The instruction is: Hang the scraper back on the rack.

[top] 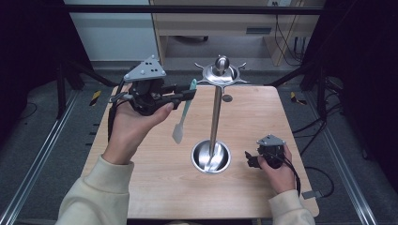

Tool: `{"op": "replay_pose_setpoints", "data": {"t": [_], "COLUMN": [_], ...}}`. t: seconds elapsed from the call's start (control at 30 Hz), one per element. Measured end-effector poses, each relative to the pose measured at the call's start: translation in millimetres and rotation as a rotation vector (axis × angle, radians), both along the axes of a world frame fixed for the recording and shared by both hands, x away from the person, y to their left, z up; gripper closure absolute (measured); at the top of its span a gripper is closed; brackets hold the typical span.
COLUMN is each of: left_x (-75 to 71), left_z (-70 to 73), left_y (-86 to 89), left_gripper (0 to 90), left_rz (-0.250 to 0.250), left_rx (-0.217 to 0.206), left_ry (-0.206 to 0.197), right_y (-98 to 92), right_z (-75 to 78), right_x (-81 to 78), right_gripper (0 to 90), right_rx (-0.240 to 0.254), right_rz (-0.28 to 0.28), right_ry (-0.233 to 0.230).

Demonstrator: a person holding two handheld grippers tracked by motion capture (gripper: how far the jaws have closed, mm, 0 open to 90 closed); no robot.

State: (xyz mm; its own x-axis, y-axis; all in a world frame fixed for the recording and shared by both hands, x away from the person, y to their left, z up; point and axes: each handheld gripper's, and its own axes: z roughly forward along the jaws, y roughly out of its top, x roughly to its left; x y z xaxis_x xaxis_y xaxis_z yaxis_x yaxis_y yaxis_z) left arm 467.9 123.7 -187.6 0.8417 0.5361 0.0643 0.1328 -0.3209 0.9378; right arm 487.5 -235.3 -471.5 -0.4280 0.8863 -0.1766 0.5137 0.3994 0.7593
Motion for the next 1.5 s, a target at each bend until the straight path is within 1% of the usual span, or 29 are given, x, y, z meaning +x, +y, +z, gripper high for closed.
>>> {"op": "replay_pose_setpoints", "data": {"t": [0.1, 0.43, 0.87, 0.97, 1.1, 1.2, 1.37, 1.5], "left_x": [1.9, 4.2, 7.8, 7.7, 7.8, 8.4, 9.7, 10.1], "left_z": [-0.9, -2.1, -5.0, -6.3, -8.7, -11.3, -12.3, -14.1], "left_y": [-1.1, -7.9, -14.0, -15.0, -16.1, -17.1, -18.0, -16.4], "left_gripper": [74.2, 74.1, 74.1, 74.0, 73.9, 73.9, 73.8, 73.8], "left_rz": [0.001, -0.003, -0.005, -0.002, 0.003, 0.005, 0.0, -0.006], "left_rx": [-0.001, 0.0, -0.017, -0.02, -0.039, -0.052, -0.057, -0.073], "left_ry": [0.007, 0.009, 0.01, 0.003, 0.002, -0.005, -0.007, -0.009], "right_y": [-0.3, -0.2, -0.4, -0.8, -0.1, -0.5, -0.6, -0.5], "right_z": [0.0, -0.1, -0.4, -0.6, -0.4, -0.3, -0.6, -0.9], "right_x": [0.2, 0.2, 0.4, 0.7, 0.6, 1.1, 0.7, 1.1], "right_gripper": [9.0, 9.0, 9.0, 9.0, 9.0, 9.0, 9.0, 9.0], "right_rx": [-0.004, -0.004, -0.004, -0.007, -0.007, -0.005, 0.001, 0.006], "right_rz": [0.002, 0.002, 0.004, 0.008, 0.002, 0.005, -0.002, -0.003], "right_ry": [-0.001, -0.002, -0.001, 0.0, 0.005, -0.003, 0.006, 0.005]}}
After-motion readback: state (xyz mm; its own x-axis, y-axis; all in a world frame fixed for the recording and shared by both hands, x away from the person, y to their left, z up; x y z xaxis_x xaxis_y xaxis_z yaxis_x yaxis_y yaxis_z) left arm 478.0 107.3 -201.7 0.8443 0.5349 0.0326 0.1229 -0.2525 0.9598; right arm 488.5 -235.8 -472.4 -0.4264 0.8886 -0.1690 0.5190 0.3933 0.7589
